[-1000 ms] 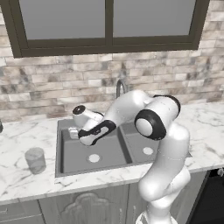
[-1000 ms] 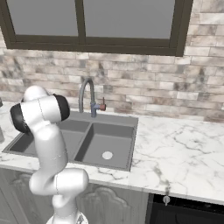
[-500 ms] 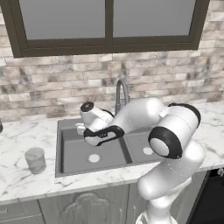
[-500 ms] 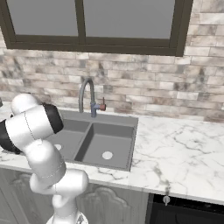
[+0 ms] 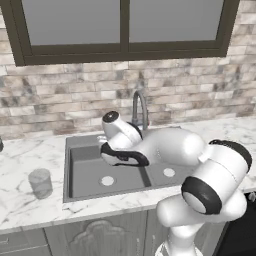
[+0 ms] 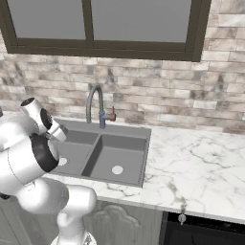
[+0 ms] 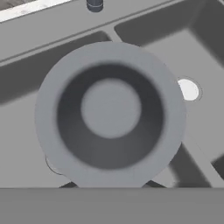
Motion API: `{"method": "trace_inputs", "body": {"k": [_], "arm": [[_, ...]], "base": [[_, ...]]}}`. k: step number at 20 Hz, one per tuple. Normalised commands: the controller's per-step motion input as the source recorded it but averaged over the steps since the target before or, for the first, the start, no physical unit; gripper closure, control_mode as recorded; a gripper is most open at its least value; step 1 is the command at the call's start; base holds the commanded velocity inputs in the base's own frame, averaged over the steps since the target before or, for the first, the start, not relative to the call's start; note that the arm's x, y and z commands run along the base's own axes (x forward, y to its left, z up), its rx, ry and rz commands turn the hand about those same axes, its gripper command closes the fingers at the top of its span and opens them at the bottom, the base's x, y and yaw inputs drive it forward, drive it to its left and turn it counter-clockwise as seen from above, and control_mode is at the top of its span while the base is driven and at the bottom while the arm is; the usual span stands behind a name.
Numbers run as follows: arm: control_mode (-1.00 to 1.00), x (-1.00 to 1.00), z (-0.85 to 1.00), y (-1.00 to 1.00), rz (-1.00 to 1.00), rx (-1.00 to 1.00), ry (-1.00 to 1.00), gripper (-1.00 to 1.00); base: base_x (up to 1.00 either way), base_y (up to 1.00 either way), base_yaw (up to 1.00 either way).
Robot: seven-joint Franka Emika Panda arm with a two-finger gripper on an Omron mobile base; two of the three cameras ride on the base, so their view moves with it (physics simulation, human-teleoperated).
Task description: Move any existing items from the left basin to the right basin for drying. Then move the glass cup from the counter to the left basin of the sink for washing.
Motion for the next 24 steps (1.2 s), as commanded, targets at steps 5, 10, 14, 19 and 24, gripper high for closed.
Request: {"method": "trace_inputs", "body": {"k": [5,10,14,19,24], "arm": [[-1.00,-0.42,0.27,-0.37,-0.10,0.00,0.00,1.00],[-1.00,-0.39,0.30,-0.44,-0.09,0.00,0.00,1.00],[-1.00,-0.33,0.18,-0.48,-0.08,0.00,0.00,1.00],[-1.00,-0.31,0.08,-0.54,-0.07,0.00,0.00,1.00],[-1.00,-0.23,0.02,-0.58,-0.06,0.00,0.00,1.00]], "base": [[0.00,0.00,0.00],[0.00,0.00,0.00],[0.00,0.00,0.00],[0.00,0.00,0.00],[0.00,0.00,0.00]]}}
